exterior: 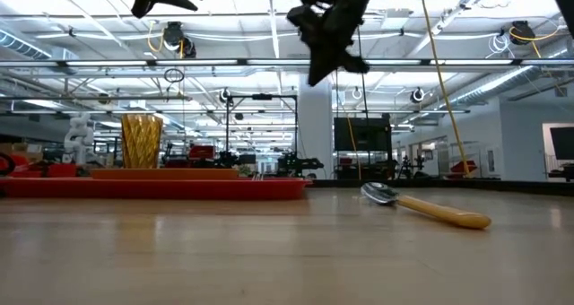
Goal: Pick and place plate/cup/fork/spoon on tray
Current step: Put the pink fork on the red serving tray to the right of the orange plate
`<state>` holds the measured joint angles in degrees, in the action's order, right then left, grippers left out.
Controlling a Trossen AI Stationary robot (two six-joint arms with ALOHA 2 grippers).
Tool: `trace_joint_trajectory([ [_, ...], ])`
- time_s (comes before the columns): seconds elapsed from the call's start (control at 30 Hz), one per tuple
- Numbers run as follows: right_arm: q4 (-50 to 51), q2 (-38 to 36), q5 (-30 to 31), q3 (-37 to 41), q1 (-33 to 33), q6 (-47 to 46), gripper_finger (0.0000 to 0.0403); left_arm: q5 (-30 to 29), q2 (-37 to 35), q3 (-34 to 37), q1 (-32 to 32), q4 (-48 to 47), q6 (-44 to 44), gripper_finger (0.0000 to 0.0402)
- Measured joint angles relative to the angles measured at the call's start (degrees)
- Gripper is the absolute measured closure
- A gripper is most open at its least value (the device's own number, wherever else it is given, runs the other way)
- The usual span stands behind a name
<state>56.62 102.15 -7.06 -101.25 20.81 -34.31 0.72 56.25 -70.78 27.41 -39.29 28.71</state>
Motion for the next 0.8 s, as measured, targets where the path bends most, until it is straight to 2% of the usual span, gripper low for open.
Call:
trace_joint_trajectory([
  [0.13,6.74,-3.64,5.37,0.00,-3.43,-5.07,0.0378,5.01,1.46,0.00,-1.91,-4.08,-5.35,0.0289],
  [0.33,12.86,-7.22,7.24,0.01,-8.39,-12.82,0.0360,6.88,9.02,0.00,-9.19,-7.64,-11.44,0.0289],
  [0.57,13.17,-8.35,7.31,0.02,-13.09,-24.21,0.0345,6.36,19.66,0.00,-16.64,-7.12,-17.55,0.0289],
  [0.8,16.10,-8.34,7.21,0.02,-17.00,-29.71,0.0331,1.91,30.85,0.00,-17.74,-2.03,-17.67,0.0289],
])
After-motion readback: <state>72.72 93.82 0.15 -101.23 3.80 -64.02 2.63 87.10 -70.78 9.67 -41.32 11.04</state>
